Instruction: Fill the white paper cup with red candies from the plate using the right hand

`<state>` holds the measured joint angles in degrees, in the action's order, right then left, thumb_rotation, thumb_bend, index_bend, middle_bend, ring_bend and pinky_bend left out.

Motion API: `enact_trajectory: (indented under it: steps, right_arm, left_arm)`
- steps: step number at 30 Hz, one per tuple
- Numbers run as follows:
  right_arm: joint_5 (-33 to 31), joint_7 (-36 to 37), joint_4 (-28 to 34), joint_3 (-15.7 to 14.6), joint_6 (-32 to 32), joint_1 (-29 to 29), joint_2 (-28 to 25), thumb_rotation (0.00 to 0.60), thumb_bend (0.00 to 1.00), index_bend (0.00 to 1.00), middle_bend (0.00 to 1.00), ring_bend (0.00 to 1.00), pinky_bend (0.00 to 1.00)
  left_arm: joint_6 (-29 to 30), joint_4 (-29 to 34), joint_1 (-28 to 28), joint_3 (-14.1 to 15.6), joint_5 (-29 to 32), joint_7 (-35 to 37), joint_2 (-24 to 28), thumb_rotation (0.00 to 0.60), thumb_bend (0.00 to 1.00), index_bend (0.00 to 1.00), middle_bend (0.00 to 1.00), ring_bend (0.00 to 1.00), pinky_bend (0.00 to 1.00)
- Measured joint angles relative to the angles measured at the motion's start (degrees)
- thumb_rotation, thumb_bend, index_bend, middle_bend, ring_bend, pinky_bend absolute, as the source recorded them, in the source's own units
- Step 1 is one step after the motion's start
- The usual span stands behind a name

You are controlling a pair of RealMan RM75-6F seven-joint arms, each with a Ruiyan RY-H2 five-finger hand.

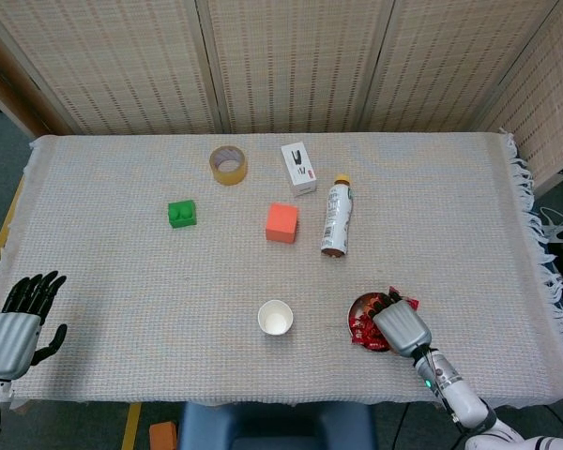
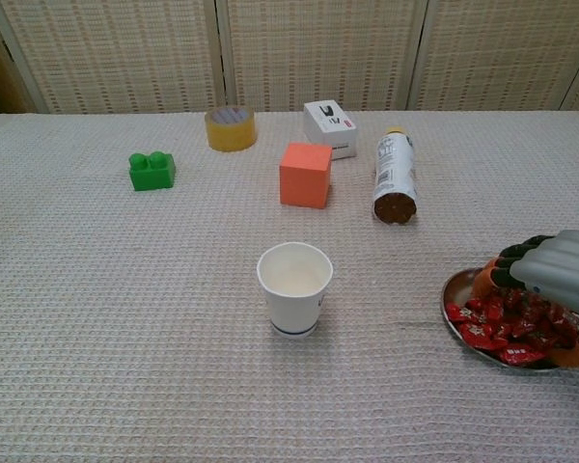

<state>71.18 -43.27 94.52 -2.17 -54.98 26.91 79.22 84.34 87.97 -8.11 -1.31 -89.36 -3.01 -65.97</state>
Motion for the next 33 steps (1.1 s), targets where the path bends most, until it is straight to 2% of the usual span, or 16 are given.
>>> enact_trajectory:
  steps: [9, 18, 24, 30, 33]
  right_arm:
    - [1.65, -0.25, -1.32, -0.58, -1.89, 0.19, 1.41, 0.600, 0.20, 0.36, 0.31, 0.23, 0.38]
    - [2.14, -1.72, -2.39, -1.20, -3.19, 0.12, 2.47, 0.600, 0.20, 0.44, 0.37, 0.29, 0.48]
    - [3.02, -2.15, -3.13, -1.31, -4.50, -0.03, 3.21, 0.600, 0.20, 0.51, 0.42, 0.35, 0.59]
    - [3.71, -2.68, -3.85, -1.47, -5.36, -0.21, 3.91, 0.600, 0.21, 0.57, 0.44, 0.40, 0.66]
    - [3.73, -3.02, -4.17, -1.50, -5.48, -0.25, 4.21, 0.600, 0.22, 0.59, 0.46, 0.41, 0.66]
  left_arm:
    - [-0.06, 0.11, -0.02, 0.03, 0.06, 0.29, 0.24, 0.600, 0.43, 0.00, 0.00, 0.00, 0.07]
    - [-0.22, 0.33, -0.02, 0.08, 0.18, 0.58, 0.53, 0.600, 0.44, 0.00, 0.00, 0.00, 0.07]
    - [-0.41, 0.47, -0.06, 0.15, 0.22, 0.70, 0.73, 0.600, 0.44, 0.00, 0.00, 0.00, 0.07]
    - [-0.51, 0.51, -0.10, 0.16, 0.25, 0.77, 0.82, 0.600, 0.45, 0.00, 0.00, 0.00, 0.08]
    - [-0.59, 0.52, -0.12, 0.16, 0.33, 0.77, 0.85, 0.600, 0.45, 0.00, 0.00, 0.00, 0.08]
